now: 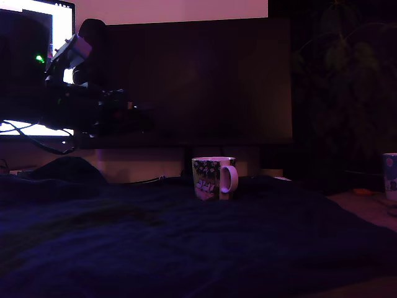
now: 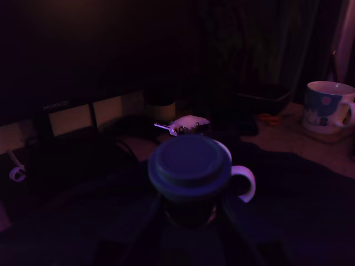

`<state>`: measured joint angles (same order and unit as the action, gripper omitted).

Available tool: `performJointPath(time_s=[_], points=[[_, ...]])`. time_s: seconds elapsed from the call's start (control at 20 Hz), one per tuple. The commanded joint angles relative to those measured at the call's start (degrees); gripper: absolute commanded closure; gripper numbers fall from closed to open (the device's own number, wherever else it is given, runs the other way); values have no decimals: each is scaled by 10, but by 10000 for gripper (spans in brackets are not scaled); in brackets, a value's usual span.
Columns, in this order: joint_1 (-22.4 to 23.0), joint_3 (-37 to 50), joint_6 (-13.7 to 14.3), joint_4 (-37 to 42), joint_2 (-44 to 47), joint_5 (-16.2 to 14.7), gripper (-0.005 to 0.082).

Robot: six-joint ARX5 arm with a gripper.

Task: Pick up the coffee capsules on the table and drop them inside the coffee cup

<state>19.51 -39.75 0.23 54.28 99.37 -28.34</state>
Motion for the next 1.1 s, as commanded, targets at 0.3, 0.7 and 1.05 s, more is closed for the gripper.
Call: performJointPath(time_s=[0.3, 0.7, 1.05], points=[[29, -75, 2, -103, -1, 3, 576], [73, -209, 33, -279, 13, 36, 576], [79, -290, 33, -365, 43, 43, 576]])
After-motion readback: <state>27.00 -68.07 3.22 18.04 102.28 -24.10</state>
